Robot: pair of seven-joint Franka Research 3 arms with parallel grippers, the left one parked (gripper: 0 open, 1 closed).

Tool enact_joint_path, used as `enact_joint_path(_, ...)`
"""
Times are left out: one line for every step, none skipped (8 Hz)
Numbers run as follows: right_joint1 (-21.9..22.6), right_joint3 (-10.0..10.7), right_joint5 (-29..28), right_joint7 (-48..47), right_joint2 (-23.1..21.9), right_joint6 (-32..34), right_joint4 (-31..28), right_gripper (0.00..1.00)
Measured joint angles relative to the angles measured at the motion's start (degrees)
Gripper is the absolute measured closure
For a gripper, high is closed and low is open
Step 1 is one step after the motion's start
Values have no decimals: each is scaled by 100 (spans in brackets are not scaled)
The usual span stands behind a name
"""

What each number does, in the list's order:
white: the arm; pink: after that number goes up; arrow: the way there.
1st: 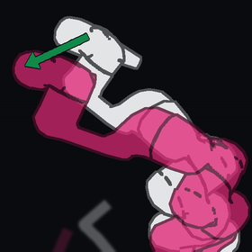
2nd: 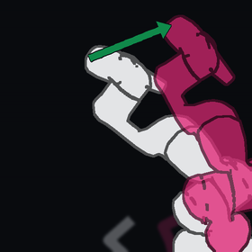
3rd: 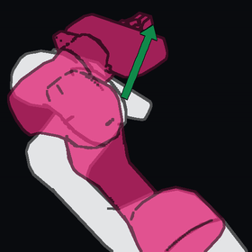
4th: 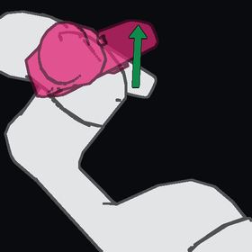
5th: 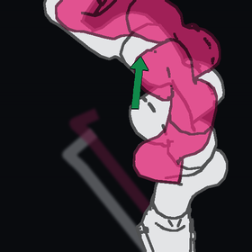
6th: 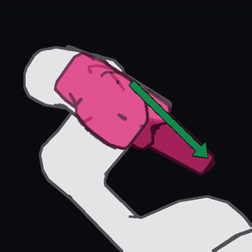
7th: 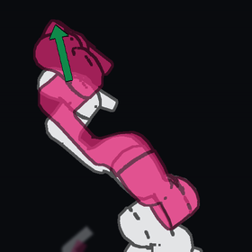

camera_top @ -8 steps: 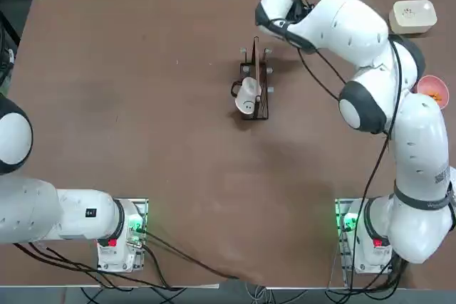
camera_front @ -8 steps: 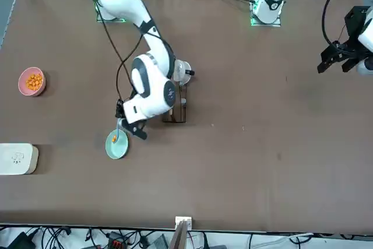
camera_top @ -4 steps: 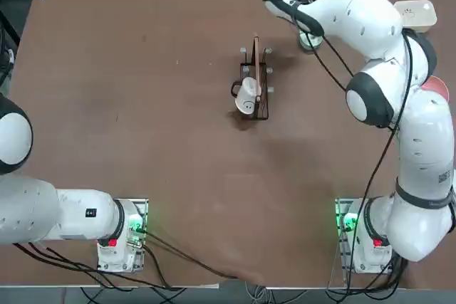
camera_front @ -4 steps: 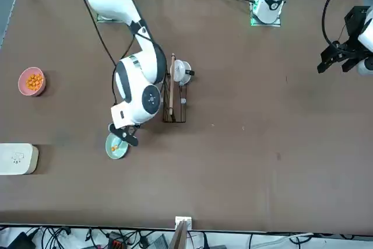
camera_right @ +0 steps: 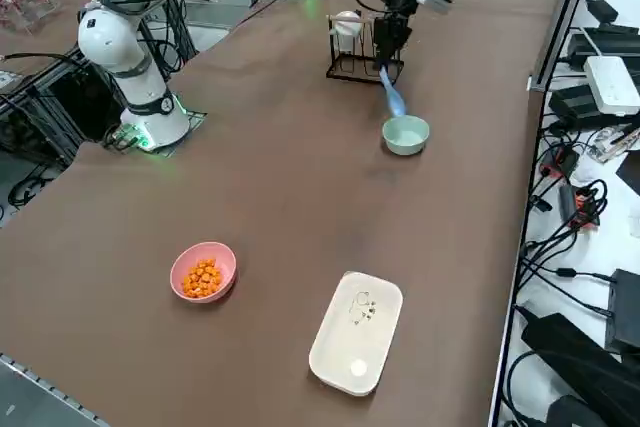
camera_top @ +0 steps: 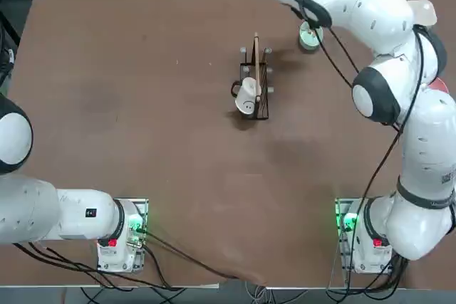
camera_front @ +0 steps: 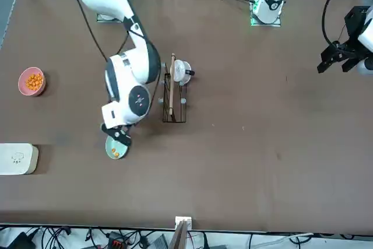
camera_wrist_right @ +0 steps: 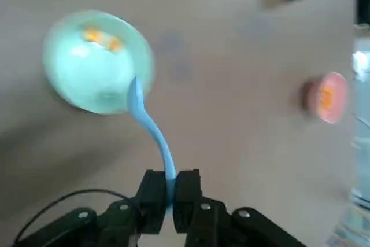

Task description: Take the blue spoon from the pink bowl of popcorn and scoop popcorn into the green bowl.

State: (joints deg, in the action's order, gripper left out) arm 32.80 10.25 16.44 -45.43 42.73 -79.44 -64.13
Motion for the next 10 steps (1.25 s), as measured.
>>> enact_joint_path(-189,47,23,209,-54,363,-78,89)
enact_joint_path(-354,126,88,302,-62,545,-273,89)
enact_joint_path(-454,257,233,344,-53,643,-574,89)
enact_joint_path(-494,417,416,356,-48,680,-922,89)
enact_joint_path(-501,619,633,402,-52,682,-1295,89)
enact_joint_path(-519,824,943,502,-69,624,-1687,89)
enact_joint_path(-594,988,1283,580,-147,421,-2118,89)
enact_joint_path(-764,1074,1602,626,-306,131,-2545,89)
enact_joint_path(-1008,1100,1912,669,-511,-185,-2955,89)
enact_joint_path(-1264,1104,2175,695,-703,-533,-3341,89)
